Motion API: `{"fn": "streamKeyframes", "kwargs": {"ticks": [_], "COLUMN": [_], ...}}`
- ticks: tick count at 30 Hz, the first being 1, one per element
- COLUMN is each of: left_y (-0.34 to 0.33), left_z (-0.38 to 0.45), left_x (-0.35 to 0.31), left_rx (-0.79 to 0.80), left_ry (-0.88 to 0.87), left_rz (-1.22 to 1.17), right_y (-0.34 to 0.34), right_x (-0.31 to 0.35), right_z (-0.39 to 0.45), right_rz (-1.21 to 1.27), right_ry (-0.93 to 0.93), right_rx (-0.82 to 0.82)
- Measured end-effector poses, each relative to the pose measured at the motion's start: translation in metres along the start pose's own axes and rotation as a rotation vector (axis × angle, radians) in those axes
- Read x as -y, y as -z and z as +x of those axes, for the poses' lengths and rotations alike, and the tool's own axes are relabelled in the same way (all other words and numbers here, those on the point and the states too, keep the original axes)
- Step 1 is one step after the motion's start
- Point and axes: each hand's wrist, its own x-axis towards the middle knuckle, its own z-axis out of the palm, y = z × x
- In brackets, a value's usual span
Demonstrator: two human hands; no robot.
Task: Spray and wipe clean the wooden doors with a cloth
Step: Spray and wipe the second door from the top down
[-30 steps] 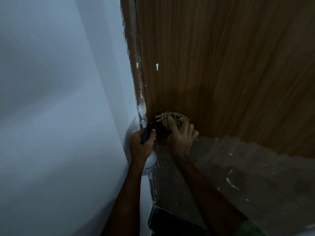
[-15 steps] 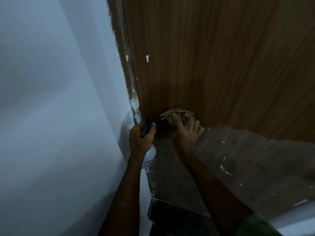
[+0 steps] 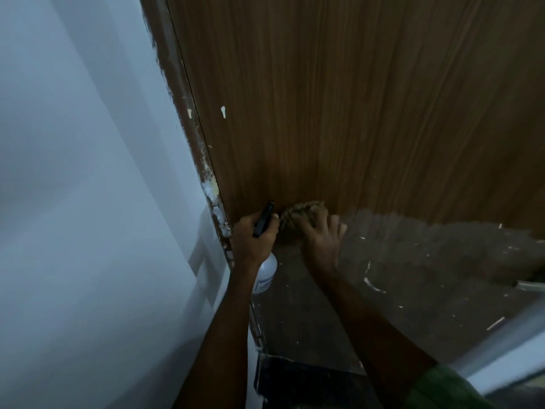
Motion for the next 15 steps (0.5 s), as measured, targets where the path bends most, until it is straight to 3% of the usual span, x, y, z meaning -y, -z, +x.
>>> {"fn": "streamKeyframes", "kwargs": {"ticks": [4, 11, 13, 15], "left_y": [-0.008, -0.031, -0.036, -0.040], "left_z": [0.004, 0.001, -0.001, -0.002], "left_x": [-0.008, -0.015, -0.016, -0.016], "left_rx": [0.024, 0.072, 0.099, 0.130], "left_ry": [-0.023, -0.081, -0.076, -0.061], "left_rz": [-0.021, 0.001, 0.005, -0.004], "right_y": [-0.015, 0.017, 0.012, 0.004], "right_x": [-0.022, -0.023, -0.030, -0.041], "right_z": [-0.056, 0.005, -0.006, -0.040], "right_rz": [-0.031, 0.018, -0.019, -0.057], "right_ry": [-0.048, -0.140, -0.117, -0.093], "right_rx": [0.239, -0.075, -0.051, 0.076]}}
